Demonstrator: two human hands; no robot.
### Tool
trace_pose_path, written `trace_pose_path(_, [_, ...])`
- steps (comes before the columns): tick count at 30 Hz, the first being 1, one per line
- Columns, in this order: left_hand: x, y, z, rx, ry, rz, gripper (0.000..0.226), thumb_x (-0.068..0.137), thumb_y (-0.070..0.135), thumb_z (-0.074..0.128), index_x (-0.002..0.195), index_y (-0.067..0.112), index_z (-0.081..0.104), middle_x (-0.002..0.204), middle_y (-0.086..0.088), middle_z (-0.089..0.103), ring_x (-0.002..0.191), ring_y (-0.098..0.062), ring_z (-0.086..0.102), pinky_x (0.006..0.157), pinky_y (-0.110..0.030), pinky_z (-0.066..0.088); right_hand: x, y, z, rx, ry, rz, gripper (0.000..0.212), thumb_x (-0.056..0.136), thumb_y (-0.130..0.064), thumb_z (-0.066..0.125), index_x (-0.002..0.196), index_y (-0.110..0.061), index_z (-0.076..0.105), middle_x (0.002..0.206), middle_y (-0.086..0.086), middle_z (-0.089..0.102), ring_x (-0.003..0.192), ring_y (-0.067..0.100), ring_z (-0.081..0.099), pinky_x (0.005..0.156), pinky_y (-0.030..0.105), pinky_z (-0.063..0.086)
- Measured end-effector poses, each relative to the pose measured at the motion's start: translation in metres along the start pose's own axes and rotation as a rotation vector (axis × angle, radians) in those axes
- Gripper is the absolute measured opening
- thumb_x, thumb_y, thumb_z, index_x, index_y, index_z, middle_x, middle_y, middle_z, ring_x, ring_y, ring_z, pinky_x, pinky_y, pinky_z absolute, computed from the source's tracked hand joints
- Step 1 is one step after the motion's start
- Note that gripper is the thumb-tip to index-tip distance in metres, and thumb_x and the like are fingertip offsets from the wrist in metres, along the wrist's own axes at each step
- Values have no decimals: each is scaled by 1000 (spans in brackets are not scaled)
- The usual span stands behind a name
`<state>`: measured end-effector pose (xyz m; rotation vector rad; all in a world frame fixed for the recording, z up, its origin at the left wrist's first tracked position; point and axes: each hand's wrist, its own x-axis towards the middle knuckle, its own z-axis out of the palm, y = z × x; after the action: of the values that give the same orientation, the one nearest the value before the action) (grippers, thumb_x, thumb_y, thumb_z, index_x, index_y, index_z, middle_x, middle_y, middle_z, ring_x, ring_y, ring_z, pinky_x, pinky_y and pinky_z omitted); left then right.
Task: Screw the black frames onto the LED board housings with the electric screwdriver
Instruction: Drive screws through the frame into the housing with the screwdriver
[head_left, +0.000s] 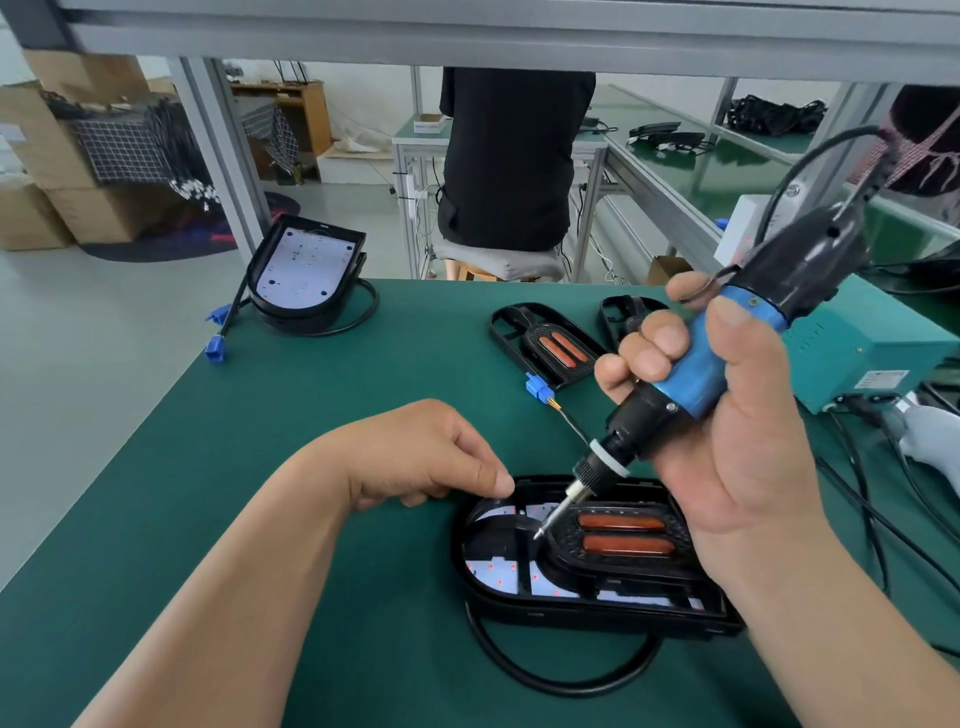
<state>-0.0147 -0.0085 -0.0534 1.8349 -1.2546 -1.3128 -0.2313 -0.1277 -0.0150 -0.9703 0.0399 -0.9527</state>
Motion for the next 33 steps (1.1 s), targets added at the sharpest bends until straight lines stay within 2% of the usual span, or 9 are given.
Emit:
trace_pose_path(3, [0, 0, 2, 27, 18, 10, 14, 88, 26, 84, 95, 14, 83, 55, 10, 49, 50, -9, 32, 45, -20, 22, -5, 3, 5, -28, -67, 30, 15, 100, -22, 52, 113, -16, 56, 77, -3, 50, 66, 13, 51, 78, 34, 53])
trace_pose_path(7, [-1, 2, 3, 55, 34, 15, 12, 89, 25, 82, 96, 15, 84, 55, 7, 46, 49, -10, 33, 46, -21, 22, -8, 7, 7, -33, -174, 53, 27, 91, -23, 68, 113, -15, 56, 77, -3, 51, 65, 14, 52, 79, 36, 51])
trace_pose_path(10, [-2, 3, 3, 74, 37, 19, 10, 89, 26, 81, 95, 18, 84, 58, 3, 43, 51, -12, 32, 46, -22, 21, -10, 9, 8, -38, -238, 64, 43, 86, -36, 82, 114, -15, 56, 78, -3, 52, 65, 14, 52, 80, 37, 51])
trace_pose_path(15, [-2, 5, 4, 115, 38, 36, 9, 90, 27, 81, 94, 21, 84, 57, 4, 43, 51, -12, 32, 47, -24, 22, -11, 13, 10, -63, -267, 74, 44, 85, -38, 83, 114, -15, 59, 78, -3, 54, 65, 15, 53, 80, 38, 52])
trace_pose_path(24, [-2, 7, 6, 130, 31, 70, 12, 86, 34, 80, 90, 23, 83, 68, -7, 46, 60, -20, 33, 50, -28, 23, -12, 16, 9, -88, -298, 74, 46, 88, -39, 82, 118, -13, 57, 80, -1, 55, 66, 17, 54, 82, 41, 50])
trace_pose_path(29, [-1, 11, 10, 227, 90, 87, 15, 86, 35, 83, 78, 23, 79, 61, 9, 53, 58, -12, 41, 53, -24, 32, -14, 17, 10, -100, -359, 89, 45, 89, -41, 81, 118, -15, 59, 80, -2, 56, 66, 18, 54, 81, 43, 49])
trace_pose_path(33, [-1, 12, 12, 236, 101, 84, 22, 86, 33, 85, 69, 25, 74, 56, 14, 49, 52, -7, 39, 51, -19, 31, -14, 17, 9, -56, -378, 129, 44, 89, -39, 82, 117, -15, 59, 80, -1, 56, 65, 17, 55, 80, 42, 50])
